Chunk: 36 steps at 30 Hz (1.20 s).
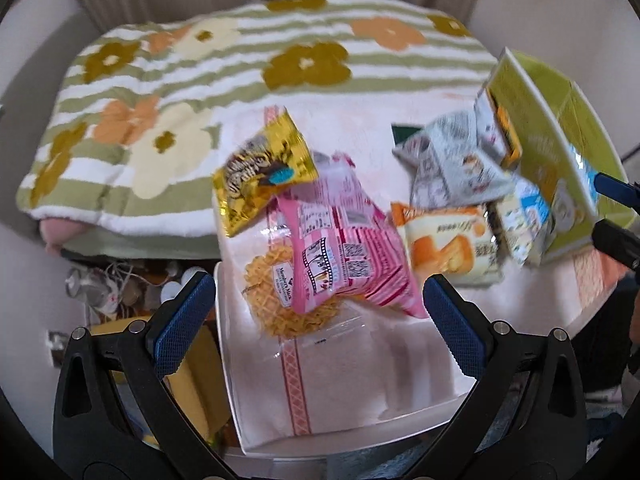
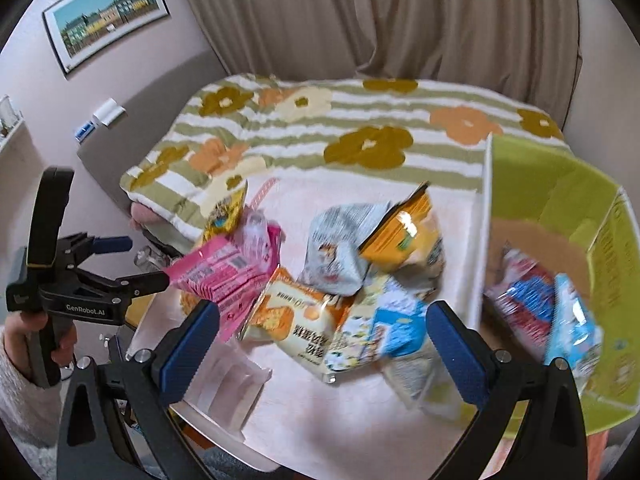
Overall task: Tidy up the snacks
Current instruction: 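Grasp the pink bag with left tool while right tool grasps orange chiffon-cake bag, then lift both held bags and carry them over the cardboard box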
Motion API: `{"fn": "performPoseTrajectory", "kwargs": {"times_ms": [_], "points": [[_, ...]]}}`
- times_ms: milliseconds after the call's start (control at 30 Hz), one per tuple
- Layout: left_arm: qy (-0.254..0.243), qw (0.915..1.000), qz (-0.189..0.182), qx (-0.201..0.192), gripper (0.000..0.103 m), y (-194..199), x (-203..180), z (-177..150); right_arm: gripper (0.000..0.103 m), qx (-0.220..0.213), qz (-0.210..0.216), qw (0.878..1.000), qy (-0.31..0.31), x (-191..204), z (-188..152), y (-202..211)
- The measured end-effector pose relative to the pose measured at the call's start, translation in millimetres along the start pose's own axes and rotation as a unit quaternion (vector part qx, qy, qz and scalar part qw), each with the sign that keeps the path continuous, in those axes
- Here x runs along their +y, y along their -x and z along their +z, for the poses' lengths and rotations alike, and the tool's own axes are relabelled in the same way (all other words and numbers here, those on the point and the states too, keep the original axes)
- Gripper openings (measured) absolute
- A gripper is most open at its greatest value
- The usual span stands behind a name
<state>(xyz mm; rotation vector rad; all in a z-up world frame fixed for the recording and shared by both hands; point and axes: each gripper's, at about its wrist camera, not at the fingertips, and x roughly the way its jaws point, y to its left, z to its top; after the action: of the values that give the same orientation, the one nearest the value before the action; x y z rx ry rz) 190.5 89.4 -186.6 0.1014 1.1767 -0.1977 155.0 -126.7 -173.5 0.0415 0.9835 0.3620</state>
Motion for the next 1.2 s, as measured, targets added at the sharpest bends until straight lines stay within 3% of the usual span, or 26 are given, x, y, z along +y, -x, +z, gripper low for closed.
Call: {"fn": "performPoseTrajectory", "kwargs": {"times_ms": [267,567,833,867,967,1200], "points": [[-0.044,0.9955,-0.067,0.051,0.103,-54,-5,20,0.103,0.029,-0.032,0.999,0.005,22,-19,-48],[-0.085,0.9910,-0.043,0.094,0.103,-97,-25,22,0.103,0.034,-0.036,0.998,-0.031,33,-34,-77],[-0.085,0.9881,-0.057,0.114,0.102,-118,-18,11,0.103,0.043,-0.057,0.997,-0.019,40,-41,-83],[-0.093,0.9879,-0.056,0.110,0.098,-118,-19,10,0.103,0.043,-0.056,0.997,-0.022,40,-42,-84],[-0.114,0.9868,-0.063,0.096,0.074,-112,-24,9,0.103,0.043,-0.054,0.997,-0.031,38,-41,-85],[-0.106,0.9886,-0.075,0.077,0.072,-100,-17,6,0.103,0.040,-0.043,0.997,-0.045,35,-33,-90]]}}
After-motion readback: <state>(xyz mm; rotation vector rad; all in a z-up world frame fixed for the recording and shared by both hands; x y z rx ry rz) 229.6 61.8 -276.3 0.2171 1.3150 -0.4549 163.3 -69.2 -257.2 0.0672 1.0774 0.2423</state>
